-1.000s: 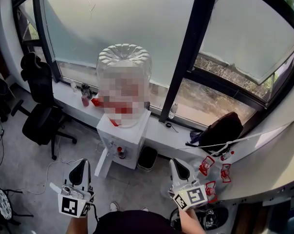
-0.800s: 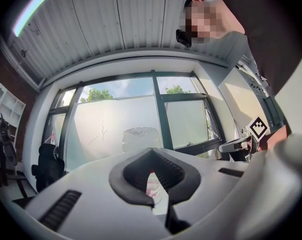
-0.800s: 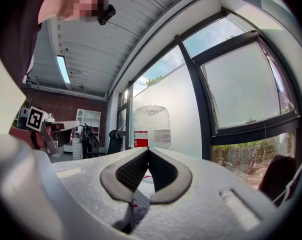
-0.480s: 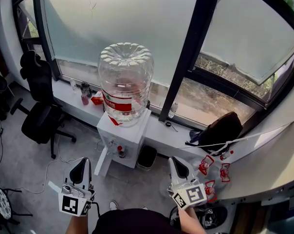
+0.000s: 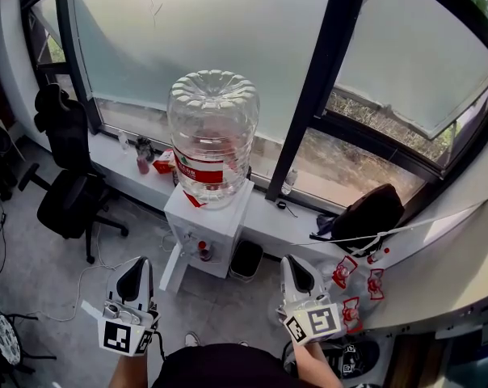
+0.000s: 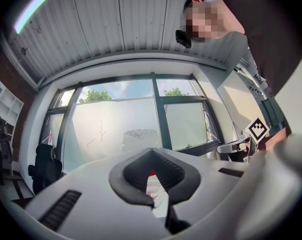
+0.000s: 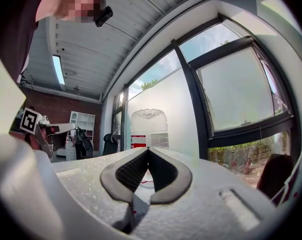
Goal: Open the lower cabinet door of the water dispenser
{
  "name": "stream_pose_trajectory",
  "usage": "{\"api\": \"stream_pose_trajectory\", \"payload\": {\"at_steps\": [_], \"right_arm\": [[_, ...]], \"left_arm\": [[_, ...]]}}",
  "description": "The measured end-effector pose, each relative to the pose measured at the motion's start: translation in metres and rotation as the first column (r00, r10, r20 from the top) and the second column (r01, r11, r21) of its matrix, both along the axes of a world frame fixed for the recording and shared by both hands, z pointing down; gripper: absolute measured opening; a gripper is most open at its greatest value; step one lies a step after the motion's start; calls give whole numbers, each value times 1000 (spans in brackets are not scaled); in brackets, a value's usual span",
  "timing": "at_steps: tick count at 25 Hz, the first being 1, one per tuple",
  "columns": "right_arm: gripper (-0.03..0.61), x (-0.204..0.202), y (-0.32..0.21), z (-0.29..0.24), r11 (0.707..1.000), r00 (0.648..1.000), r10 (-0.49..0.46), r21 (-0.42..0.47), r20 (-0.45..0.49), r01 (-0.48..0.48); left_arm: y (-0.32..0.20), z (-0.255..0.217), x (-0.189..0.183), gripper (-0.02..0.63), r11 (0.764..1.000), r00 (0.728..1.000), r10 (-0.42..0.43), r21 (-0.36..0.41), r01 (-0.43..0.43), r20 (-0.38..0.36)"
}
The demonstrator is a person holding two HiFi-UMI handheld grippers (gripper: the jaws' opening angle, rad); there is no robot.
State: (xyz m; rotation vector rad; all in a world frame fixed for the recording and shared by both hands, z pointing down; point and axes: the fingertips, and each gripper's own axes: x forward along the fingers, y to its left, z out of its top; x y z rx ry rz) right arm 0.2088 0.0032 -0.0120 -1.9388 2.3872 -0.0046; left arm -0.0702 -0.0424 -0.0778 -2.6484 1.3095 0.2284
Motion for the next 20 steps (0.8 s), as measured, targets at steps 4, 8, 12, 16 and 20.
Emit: {"api": "stream_pose_trajectory", "payload": {"at_steps": [4, 8, 12, 16, 20], "right_arm": [[5, -6, -2, -2, 1000, 1000, -9, 7, -4, 9], [5, -7, -4, -4, 1000, 1000, -10, 7, -15, 10], [5, -8, -5, -6, 1000, 999, -18, 7, -29, 18], [5, -10, -5, -4, 1000, 999, -23, 4, -32, 23], [5, -7, -6, -5, 1000, 999, -22, 6, -37, 22]], "left_arm": [[0, 1, -2, 8, 1000, 1000, 5, -2, -5, -3], [0, 0, -6, 8, 1000, 1000, 5, -4, -5, -2], [-1, 1, -7, 8, 1000, 1000, 5, -13, -5, -7], [-1, 4, -6, 8, 1000, 1000, 6, -15, -6, -7], [0, 10, -7, 8, 1000, 1000, 1, -30, -1, -9]]}}
